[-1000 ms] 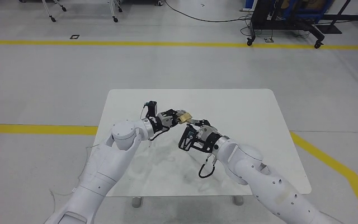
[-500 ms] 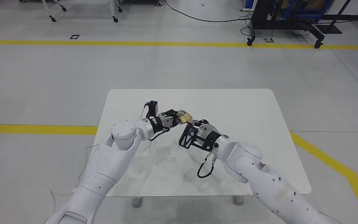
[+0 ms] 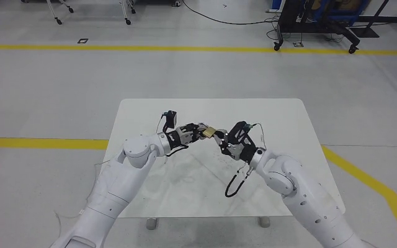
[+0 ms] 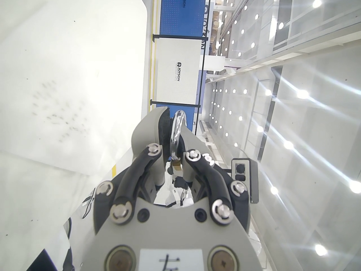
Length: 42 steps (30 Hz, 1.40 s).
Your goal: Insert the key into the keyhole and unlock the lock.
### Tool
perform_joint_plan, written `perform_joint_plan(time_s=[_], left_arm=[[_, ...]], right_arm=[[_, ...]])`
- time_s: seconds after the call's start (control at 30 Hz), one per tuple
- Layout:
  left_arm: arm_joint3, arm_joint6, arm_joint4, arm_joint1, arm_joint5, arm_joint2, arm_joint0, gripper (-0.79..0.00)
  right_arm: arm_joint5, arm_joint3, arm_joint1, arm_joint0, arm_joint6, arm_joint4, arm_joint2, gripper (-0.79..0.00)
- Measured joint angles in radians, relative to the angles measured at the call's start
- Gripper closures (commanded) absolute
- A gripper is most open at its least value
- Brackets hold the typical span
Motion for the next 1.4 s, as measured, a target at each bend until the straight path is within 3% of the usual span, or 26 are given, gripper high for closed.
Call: perform_joint_plan(time_s=[0.33,0.43,0.47,0.6,0.67,0.83,1.07,1.27,1.37,1.4], left_arm=[[-0.003,0.006,0.011,0.0,-0.015,-0.005,0.005,0.0],[-0.003,0.012,0.019,0.0,-0.014,-0.006,0.004,0.0],[-0.004,0.018,0.027,0.001,-0.014,-0.006,0.003,0.0],[-0.01,0.033,0.041,0.001,-0.013,-0.009,0.006,0.0],[-0.008,0.038,0.048,0.001,-0.003,-0.007,0.005,0.0],[0.006,0.042,0.104,-0.002,0.059,0.025,-0.012,0.0],[0.036,-0.004,0.279,-0.015,0.178,0.15,-0.058,0.0],[0.093,0.007,0.312,-0.046,0.262,0.246,-0.102,0.0],[0.124,0.017,0.295,-0.062,0.267,0.271,-0.118,-0.302],[0.133,0.018,0.285,-0.066,0.263,0.274,-0.122,-0.332]], right_arm=[[-0.114,0.061,-0.003,-0.009,-0.036,0.188,0.031,0.0],[-0.126,0.061,-0.004,-0.003,-0.017,0.183,0.031,-0.456],[-0.128,0.058,-0.004,-0.003,-0.014,0.178,0.031,-0.52],[-0.127,0.047,-0.002,-0.014,-0.019,0.168,0.047,-0.637],[-0.119,0.034,0.001,-0.025,-0.028,0.152,0.068,-0.785],[-0.09,-0.006,0.018,-0.075,-0.054,0.094,0.176,-0.785],[-0.058,-0.132,0.051,-0.207,-0.034,-0.043,0.419,-0.785],[-0.057,-0.131,0.052,-0.208,-0.033,-0.042,0.421,-0.785],[-0.057,-0.132,0.052,-0.208,-0.033,-0.042,0.421,-0.785],[-0.057,-0.132,0.052,-0.208,-0.033,-0.042,0.421,-0.785]])
